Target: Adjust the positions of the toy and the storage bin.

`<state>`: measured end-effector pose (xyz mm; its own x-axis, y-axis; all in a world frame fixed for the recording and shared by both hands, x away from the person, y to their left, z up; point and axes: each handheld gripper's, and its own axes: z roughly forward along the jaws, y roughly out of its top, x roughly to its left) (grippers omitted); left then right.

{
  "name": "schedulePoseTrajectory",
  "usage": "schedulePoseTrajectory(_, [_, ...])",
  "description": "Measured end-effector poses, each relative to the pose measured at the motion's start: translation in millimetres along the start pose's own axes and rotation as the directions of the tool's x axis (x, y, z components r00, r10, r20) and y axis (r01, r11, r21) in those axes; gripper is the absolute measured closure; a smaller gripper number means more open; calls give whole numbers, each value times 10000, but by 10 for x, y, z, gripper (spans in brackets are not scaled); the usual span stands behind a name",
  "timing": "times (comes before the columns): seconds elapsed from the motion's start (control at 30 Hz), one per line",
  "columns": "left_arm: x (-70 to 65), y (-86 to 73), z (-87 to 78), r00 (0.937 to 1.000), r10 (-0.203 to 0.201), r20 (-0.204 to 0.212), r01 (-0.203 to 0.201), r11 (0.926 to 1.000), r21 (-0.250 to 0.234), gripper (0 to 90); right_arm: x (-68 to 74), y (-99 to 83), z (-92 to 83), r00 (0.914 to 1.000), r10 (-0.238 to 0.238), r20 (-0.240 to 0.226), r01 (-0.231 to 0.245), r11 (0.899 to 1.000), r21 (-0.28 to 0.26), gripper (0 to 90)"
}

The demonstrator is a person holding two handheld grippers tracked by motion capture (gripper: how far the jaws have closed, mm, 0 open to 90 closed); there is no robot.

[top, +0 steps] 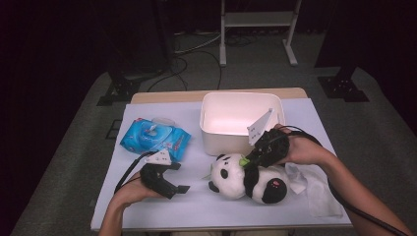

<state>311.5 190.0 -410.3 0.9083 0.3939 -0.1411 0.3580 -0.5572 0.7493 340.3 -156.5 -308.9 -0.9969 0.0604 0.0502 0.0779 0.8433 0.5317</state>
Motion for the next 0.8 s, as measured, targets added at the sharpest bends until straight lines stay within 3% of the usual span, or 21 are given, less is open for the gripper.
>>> schedulePoseTrajectory(0.8, [36, -42, -41, 9996, -223, -149, 220, 9996, -183, 88, 41, 217, -287, 9986, -384, 366, 387, 9992, -61, 756])
